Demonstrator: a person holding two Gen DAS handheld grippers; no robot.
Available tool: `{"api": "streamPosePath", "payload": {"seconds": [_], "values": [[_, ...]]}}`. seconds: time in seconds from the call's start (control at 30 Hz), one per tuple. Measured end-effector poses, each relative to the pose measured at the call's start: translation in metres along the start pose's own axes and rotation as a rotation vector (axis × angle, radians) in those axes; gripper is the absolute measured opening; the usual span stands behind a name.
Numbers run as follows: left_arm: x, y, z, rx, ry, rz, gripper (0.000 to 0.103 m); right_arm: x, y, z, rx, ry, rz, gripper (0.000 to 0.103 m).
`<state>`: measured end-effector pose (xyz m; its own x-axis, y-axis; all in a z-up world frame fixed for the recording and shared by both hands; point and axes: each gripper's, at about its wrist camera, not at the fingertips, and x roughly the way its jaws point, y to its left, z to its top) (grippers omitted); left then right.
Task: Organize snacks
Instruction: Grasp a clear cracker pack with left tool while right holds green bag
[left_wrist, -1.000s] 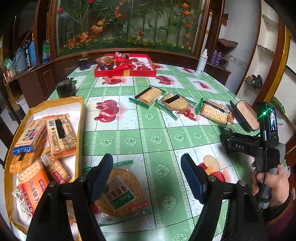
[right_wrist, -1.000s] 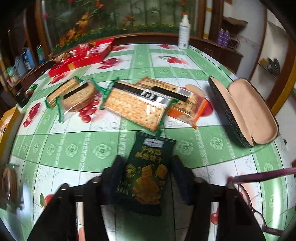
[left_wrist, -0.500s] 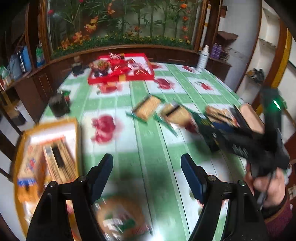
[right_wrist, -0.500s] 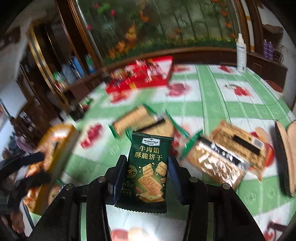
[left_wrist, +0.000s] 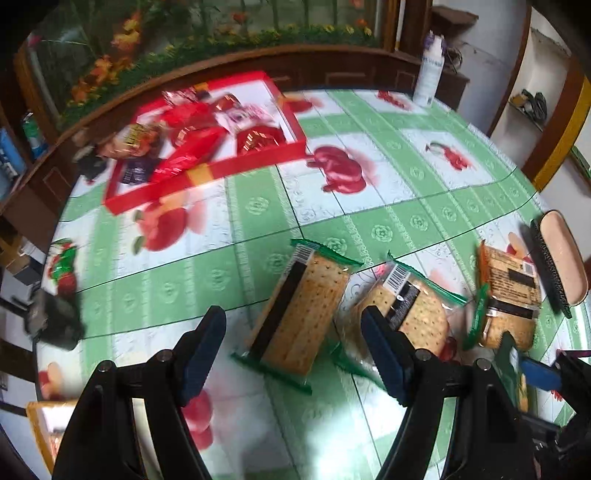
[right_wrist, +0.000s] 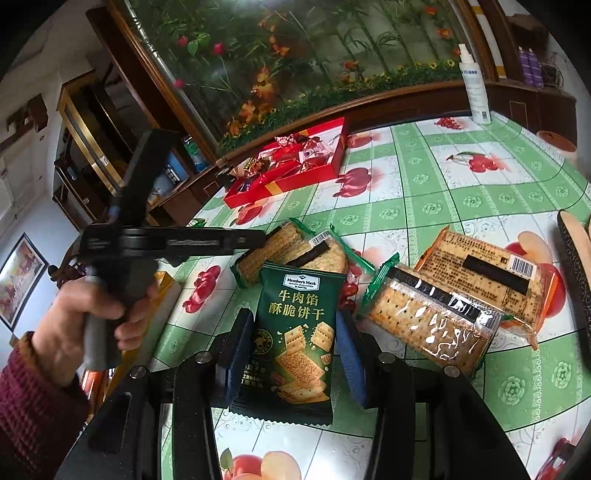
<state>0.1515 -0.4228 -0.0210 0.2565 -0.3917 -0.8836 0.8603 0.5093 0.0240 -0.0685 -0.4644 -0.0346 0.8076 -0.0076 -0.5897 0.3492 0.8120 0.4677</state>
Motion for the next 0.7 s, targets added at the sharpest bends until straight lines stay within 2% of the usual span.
{"api": "streamPosePath", "payload": {"seconds": [0.17,0.2,0.23,0.3,0.4,0.5,0.63,0.7], "values": [[0.026,-0.006,0.004,0.016,0.041,0.013,0.075,-0.001,-0.005,0.002,0.019,-0.004,0.007,0.049],[0.029,-0.007,0.004,0.01,0.038,0.012,0.068,-0.001,-0.005,0.002,0.02,-0.004,0.003,0.049],[0.03,-0.005,0.004,0.002,0.037,0.01,0.054,0.0,-0.006,0.002,0.019,0.0,0.004,0.049],[0.037,0.0,0.003,-0.057,0.053,0.004,0.046,0.002,-0.006,0.002,0.021,0.006,-0.001,0.049],[0.033,0.003,-0.006,-0.086,0.038,0.028,0.046,0.004,-0.008,0.002,0.019,0.01,-0.011,0.049],[0.023,0.011,-0.024,-0.178,0.066,0.046,0.046,0.007,-0.009,0.001,0.019,0.03,-0.029,0.049],[0.004,0.006,-0.062,-0.219,0.059,0.076,0.046,0.021,-0.008,-0.006,0.008,0.112,-0.064,0.049],[-0.01,-0.004,-0.087,-0.235,0.04,0.053,0.046,0.029,-0.005,-0.012,-0.011,0.162,-0.081,0.049]]}}
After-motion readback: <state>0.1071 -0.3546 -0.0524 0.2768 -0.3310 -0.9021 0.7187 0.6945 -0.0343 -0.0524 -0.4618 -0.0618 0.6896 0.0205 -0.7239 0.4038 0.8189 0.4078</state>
